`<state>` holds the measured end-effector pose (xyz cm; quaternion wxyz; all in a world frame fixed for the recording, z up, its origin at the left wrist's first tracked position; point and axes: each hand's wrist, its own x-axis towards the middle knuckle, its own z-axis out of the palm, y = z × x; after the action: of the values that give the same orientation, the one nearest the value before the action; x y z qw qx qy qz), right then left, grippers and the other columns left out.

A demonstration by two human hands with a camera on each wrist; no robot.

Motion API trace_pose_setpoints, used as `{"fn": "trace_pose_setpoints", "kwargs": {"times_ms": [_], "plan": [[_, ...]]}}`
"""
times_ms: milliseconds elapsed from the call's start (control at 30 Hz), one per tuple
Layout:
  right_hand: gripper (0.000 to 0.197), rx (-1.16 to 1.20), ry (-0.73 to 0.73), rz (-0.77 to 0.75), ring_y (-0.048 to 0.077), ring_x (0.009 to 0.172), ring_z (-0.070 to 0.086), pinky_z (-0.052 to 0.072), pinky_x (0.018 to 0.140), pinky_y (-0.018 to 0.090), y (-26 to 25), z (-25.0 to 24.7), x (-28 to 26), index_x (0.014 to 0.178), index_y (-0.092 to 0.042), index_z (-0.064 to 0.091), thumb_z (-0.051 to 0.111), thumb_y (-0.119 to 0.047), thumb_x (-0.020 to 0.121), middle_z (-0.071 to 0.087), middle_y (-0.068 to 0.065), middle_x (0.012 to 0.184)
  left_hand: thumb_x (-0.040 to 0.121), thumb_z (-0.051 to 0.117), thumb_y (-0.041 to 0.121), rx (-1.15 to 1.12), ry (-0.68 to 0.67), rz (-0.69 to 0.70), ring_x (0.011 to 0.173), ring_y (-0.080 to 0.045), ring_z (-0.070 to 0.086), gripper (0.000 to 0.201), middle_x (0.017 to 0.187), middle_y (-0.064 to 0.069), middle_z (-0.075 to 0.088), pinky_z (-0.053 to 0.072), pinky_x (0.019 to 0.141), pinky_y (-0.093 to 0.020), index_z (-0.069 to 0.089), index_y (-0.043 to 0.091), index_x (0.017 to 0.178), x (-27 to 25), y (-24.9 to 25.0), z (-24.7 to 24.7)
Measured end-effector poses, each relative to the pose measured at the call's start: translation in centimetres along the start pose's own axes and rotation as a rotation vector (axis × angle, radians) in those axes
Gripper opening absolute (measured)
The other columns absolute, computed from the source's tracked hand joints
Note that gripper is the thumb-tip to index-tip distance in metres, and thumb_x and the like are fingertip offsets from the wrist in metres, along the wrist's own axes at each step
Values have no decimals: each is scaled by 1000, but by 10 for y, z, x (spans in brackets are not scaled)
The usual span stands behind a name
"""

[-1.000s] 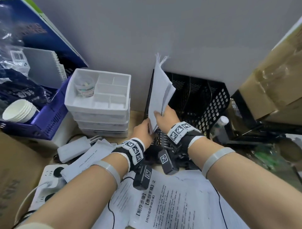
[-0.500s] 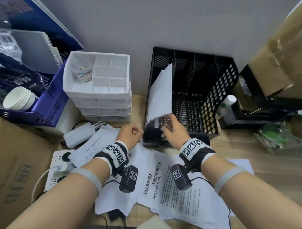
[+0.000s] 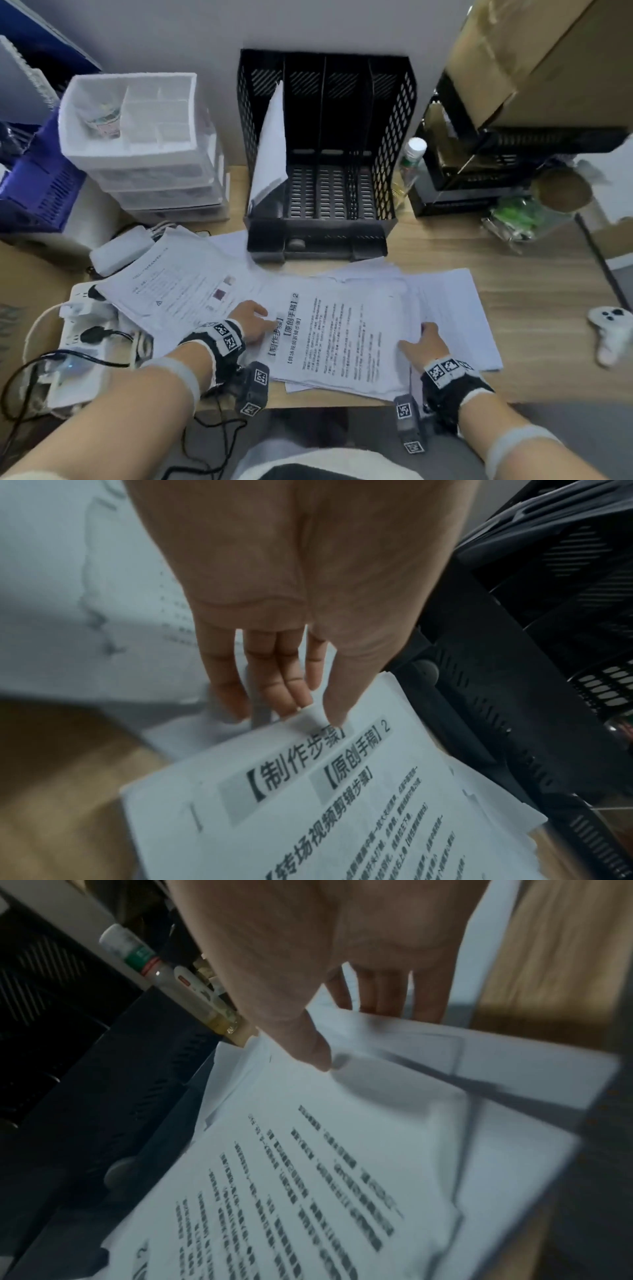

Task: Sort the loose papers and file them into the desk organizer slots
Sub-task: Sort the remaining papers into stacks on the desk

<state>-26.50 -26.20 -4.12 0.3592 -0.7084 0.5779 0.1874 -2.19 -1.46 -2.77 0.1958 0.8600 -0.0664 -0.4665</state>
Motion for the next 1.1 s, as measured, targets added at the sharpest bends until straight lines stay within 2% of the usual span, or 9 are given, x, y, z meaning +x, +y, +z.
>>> {"fn": "trace_pose_setpoints", "kwargs": {"times_ms": [133, 300, 400, 467, 567, 733, 900, 967, 1100], "plan": [[42, 61, -87, -243, 30, 119, 57, 45, 98, 34, 25, -8, -10, 132, -16, 54, 58, -21, 90, 62, 6, 132, 91, 70, 26, -3, -44, 134, 96, -21, 69, 31, 119, -7, 73, 52, 86, -31, 66, 14, 119, -22, 5, 26], [32, 140, -94, -303, 27, 115, 58, 44, 96, 30, 36, -19, -13, 127, -13, 56, 51, -18, 96, 62, 7, 130, 97, 62, 15, -52, 4, 191, 92, -21, 70, 15, 101, -2, 73, 54, 69, -24, 64, 17, 112, -46, 9, 39], [24, 262, -150, -250, 24, 105, 56, 43, 83, 25, 42, -25, -11, 115, -11, 60, 45, -20, 99, 62, 8, 117, 99, 57, 17, -82, 45, 177, 101, -26, 69, 12, 109, -6, 73, 58, 89, -46, 61, 19, 111, -53, 11, 42], [25, 283, -148, -228, 23, 103, 54, 41, 89, 28, 50, -25, -7, 110, -11, 62, 43, -23, 99, 59, 6, 112, 101, 53, 20, -125, 56, 154, 104, -27, 69, 16, 114, -8, 73, 53, 97, -58, 57, 20, 117, -54, 8, 44], [28, 216, -74, -240, 26, 97, 58, 42, 85, 29, 60, -25, -4, 108, -1, 65, 45, -19, 99, 65, 16, 112, 101, 51, 22, -137, 121, 163, 96, -31, 72, 17, 109, -10, 75, 57, 91, -52, 57, 20, 118, -51, 3, 51], [28, 204, 155, -177, 37, 124, 54, 39, 104, 34, 62, -29, -4, 119, -5, 66, 50, -13, 97, 62, 17, 131, 102, 51, 19, -118, 336, 158, 89, -30, 69, 9, 102, -12, 76, 55, 84, -39, 59, 20, 106, -45, 0, 38], [28, 275, 348, -77, 40, 115, 57, 44, 94, 35, 68, -54, 3, 119, -2, 64, 46, -6, 97, 62, 21, 128, 101, 49, 12, -147, 491, 115, 95, -39, 64, 16, 108, -24, 71, 48, 84, -40, 61, 9, 110, -31, -22, -16], [32, 304, 365, -35, 40, 118, 56, 43, 97, 35, 77, -63, 7, 123, -3, 62, 46, -5, 96, 60, 20, 131, 101, 48, 9, -140, 527, 87, 102, -43, 62, 19, 111, -27, 68, 45, 86, -40, 61, 4, 113, -27, -33, -36], [27, 368, 353, -6, 36, 104, 59, 44, 89, 33, 77, -68, 5, 118, -5, 63, 47, -6, 95, 63, 22, 124, 99, 48, 4, -110, 547, 43, 113, -47, 58, 23, 120, -29, 65, 43, 96, -42, 61, 2, 118, -22, -45, -53]]}}
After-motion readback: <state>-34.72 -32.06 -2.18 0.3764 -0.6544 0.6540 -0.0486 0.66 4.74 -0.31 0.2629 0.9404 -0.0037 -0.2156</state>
